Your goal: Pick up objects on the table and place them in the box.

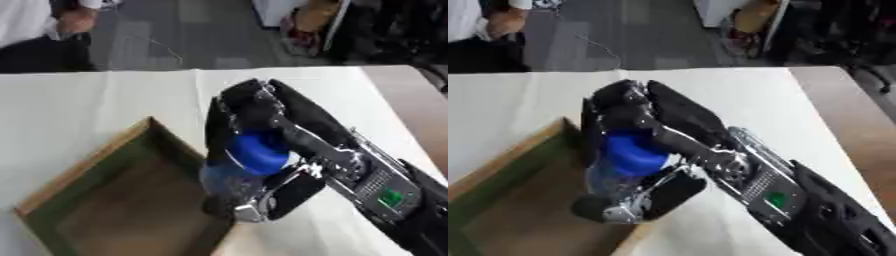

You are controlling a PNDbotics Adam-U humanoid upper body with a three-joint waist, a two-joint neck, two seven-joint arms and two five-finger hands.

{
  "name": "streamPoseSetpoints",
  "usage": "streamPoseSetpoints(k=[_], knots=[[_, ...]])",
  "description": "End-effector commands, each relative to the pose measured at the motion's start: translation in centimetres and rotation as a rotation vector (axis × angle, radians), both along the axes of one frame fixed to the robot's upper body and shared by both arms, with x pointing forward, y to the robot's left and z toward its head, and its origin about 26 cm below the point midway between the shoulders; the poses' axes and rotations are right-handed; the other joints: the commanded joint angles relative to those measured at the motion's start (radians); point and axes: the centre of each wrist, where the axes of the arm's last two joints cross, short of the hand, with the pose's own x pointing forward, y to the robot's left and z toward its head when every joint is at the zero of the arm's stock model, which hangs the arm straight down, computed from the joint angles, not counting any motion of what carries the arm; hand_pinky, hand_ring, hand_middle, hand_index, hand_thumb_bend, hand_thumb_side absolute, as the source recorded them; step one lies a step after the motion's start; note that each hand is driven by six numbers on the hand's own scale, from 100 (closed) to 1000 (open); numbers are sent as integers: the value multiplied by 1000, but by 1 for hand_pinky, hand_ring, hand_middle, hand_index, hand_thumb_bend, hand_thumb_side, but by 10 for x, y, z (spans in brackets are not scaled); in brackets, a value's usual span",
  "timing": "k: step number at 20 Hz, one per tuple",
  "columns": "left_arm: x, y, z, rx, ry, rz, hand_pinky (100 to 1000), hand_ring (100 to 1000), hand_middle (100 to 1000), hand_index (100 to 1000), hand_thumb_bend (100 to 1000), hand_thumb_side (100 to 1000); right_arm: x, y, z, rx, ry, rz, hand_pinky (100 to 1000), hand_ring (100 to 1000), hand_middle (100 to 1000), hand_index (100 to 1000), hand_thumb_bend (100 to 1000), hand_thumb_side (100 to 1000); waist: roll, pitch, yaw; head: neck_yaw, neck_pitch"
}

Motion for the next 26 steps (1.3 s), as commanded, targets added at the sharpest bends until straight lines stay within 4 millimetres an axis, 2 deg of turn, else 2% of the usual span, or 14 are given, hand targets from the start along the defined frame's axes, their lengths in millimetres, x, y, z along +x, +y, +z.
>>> streamPoseSetpoints(k=[1, 9, 13, 16, 17, 18, 19, 20, 21, 22, 23, 24, 25, 26], knots=[[-4, -5, 12, 2, -30, -26, 604, 776, 971, 871, 100, 803, -4, -2, 12, -11, -45, -5, 100, 100, 100, 118, 352, 139, -2, -11, 10, -27, -34], [-5, -13, 19, 10, -44, -60, 603, 776, 973, 871, 100, 805, -5, -3, 15, -18, -59, -24, 100, 100, 100, 120, 338, 151, -17, 11, 46, -42, -73], [-5, -15, 22, 5, -50, -71, 603, 776, 972, 871, 100, 805, -5, -3, 17, 23, -55, -9, 100, 100, 100, 122, 313, 164, -19, 16, 52, -40, -83], [-5, -15, 23, 5, -51, -75, 604, 776, 972, 871, 100, 805, -5, -3, 18, 64, -56, 18, 100, 100, 100, 138, 334, 168, -21, 16, 53, -36, -92], [-5, -15, 23, 5, -50, -74, 603, 776, 973, 871, 100, 806, -5, -4, 20, 73, -80, 27, 100, 100, 256, 368, 342, 537, -21, 16, 52, -33, -97], [-5, -15, 23, 5, -50, -73, 603, 776, 973, 871, 100, 806, -5, -5, 21, 77, -111, 32, 100, 100, 256, 368, 342, 537, -21, 16, 51, -31, -101], [-5, -14, 23, 6, -49, -72, 603, 776, 973, 871, 100, 806, -5, -5, 21, 73, -133, 33, 100, 484, 599, 685, 289, 806, -22, 16, 51, -29, -103], [-5, -14, 23, 8, -49, -72, 603, 776, 973, 871, 100, 806, -5, -5, 19, 57, -146, 33, 100, 397, 521, 619, 306, 763, -22, 16, 51, -29, -104], [-5, -14, 23, 8, -50, -72, 604, 776, 972, 871, 100, 806, -5, -4, 17, 41, -154, 34, 587, 802, 883, 919, 332, 991, -22, 16, 51, -29, -105], [-5, -14, 23, 8, -50, -72, 603, 776, 972, 871, 100, 806, -4, -4, 15, 18, -156, 37, 743, 866, 935, 968, 355, 1000, -22, 16, 51, -28, -106], [-5, -14, 23, 9, -51, -72, 603, 776, 972, 871, 100, 806, -3, -4, 13, 4, -154, 43, 849, 914, 979, 1000, 369, 1000, -22, 16, 51, -27, -106], [-5, -14, 23, 9, -51, -71, 603, 776, 972, 871, 100, 806, -2, -4, 12, -3, -150, 52, 818, 899, 965, 998, 362, 1000, -21, 16, 50, -26, -106], [-5, -14, 22, 10, -51, -71, 603, 776, 973, 871, 100, 806, -1, -4, 12, -5, -145, 61, 938, 949, 1000, 1000, 400, 1000, -21, 16, 49, -25, -105], [-5, -14, 22, 10, -51, -71, 603, 776, 973, 870, 100, 806, 0, -4, 11, -1, -140, 70, 952, 952, 1000, 1000, 409, 1000, -21, 16, 48, -24, -105]])
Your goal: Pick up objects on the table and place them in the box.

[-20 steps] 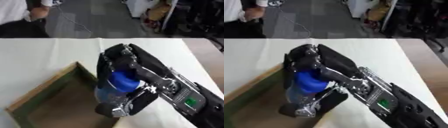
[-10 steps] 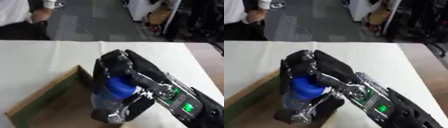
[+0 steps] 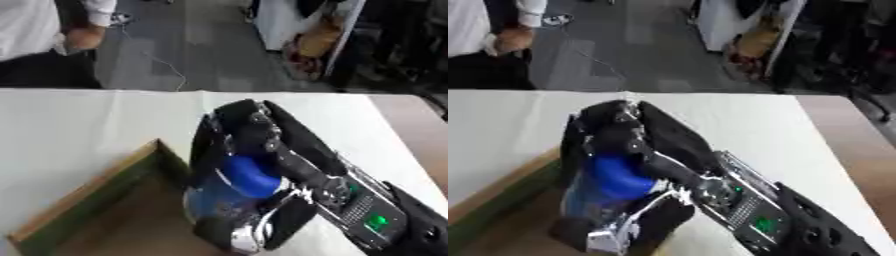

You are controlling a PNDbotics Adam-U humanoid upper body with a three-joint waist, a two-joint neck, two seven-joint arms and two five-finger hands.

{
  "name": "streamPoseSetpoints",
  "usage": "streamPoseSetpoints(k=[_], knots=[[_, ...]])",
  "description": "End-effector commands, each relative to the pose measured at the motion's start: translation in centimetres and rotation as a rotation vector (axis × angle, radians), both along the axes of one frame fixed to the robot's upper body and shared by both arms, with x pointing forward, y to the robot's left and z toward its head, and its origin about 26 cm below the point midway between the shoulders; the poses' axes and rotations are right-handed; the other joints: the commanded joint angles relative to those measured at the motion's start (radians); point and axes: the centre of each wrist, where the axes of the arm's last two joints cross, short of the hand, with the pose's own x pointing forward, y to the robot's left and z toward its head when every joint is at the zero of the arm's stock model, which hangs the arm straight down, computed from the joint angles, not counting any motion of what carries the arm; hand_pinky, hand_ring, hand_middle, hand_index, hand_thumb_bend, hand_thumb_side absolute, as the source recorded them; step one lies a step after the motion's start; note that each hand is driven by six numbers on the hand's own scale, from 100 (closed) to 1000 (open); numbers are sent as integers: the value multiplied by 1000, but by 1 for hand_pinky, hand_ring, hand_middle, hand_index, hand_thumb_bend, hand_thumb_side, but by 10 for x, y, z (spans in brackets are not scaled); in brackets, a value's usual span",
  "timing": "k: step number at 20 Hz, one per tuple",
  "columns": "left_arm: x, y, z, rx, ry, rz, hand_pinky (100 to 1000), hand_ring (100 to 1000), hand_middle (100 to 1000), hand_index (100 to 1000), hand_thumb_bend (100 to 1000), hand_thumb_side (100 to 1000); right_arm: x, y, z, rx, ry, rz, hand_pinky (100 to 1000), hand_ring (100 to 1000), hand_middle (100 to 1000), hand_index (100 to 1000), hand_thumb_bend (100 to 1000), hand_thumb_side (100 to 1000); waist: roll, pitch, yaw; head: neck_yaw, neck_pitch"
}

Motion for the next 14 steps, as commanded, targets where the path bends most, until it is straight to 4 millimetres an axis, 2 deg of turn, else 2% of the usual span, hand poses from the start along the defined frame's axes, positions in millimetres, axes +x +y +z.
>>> streamPoseSetpoints(k=[1, 6, 14], knots=[[-4, 1, 6, 11, -26, -2, 603, 776, 972, 870, 100, 806, 0, -4, 4, -12, -10, 17, 961, 959, 1000, 1000, 420, 1000, 4, -18, -2, 6, -15], [-4, 1, 6, 12, -26, 0, 602, 776, 973, 870, 100, 807, 1, -4, 5, 11, 19, 32, 982, 971, 1000, 1000, 435, 1000, 5, -17, -3, 11, -15], [-4, 2, 6, 13, -29, 5, 603, 776, 972, 870, 100, 806, -1, -9, 1, 38, 36, 28, 890, 922, 982, 1000, 418, 1000, 7, -15, -10, 20, -23]])
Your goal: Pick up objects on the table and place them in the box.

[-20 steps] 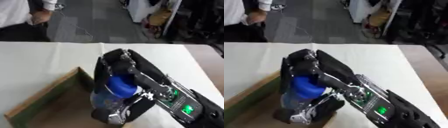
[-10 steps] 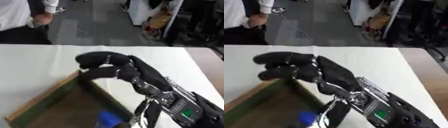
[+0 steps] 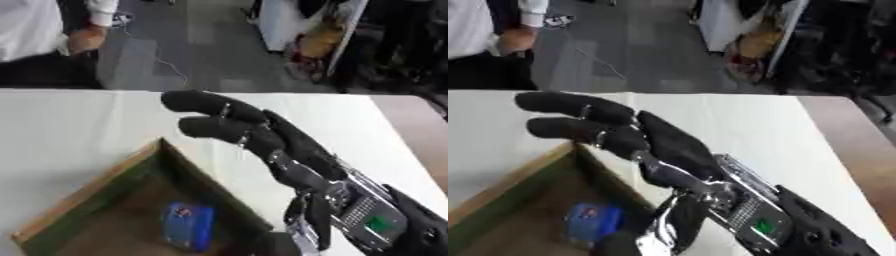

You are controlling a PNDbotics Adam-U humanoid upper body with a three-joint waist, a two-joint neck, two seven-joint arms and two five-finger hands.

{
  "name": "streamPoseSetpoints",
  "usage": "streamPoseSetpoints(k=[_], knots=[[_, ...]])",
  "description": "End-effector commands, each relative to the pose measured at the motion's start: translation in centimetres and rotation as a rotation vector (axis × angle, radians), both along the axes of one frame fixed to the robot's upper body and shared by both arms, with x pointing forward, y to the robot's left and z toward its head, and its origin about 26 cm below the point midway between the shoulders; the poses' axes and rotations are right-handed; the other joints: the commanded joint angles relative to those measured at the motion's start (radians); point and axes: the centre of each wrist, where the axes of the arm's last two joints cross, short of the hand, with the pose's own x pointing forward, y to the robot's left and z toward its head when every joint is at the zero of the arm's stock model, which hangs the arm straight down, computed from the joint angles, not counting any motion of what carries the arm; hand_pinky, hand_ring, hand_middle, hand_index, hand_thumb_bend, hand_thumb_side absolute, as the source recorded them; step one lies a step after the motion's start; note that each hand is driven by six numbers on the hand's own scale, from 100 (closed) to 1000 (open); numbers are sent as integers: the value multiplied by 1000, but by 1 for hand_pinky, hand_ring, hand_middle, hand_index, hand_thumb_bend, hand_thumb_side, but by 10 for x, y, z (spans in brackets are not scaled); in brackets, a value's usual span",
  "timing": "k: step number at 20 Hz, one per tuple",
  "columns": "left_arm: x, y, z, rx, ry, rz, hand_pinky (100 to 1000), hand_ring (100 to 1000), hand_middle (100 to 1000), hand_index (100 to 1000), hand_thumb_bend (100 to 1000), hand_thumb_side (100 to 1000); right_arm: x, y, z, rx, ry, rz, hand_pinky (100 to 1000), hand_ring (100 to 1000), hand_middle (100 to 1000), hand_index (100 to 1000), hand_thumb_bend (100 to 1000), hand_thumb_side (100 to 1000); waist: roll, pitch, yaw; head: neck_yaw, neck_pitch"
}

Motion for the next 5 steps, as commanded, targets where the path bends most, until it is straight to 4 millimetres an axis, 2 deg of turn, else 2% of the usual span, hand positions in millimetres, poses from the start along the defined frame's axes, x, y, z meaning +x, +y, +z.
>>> streamPoseSetpoints(k=[1, 5], knots=[[-4, 2, 6, 13, -29, 7, 603, 776, 972, 870, 100, 805, -6, -8, 5, 19, -13, -2, 874, 913, 975, 1000, 416, 1000, 7, -16, -5, 15, -18], [-4, 6, 4, 12, -28, 24, 603, 776, 972, 870, 100, 806, -7, -14, -4, 74, 25, 2, 798, 867, 933, 981, 402, 1000, 12, -17, -24, 2, -32]])
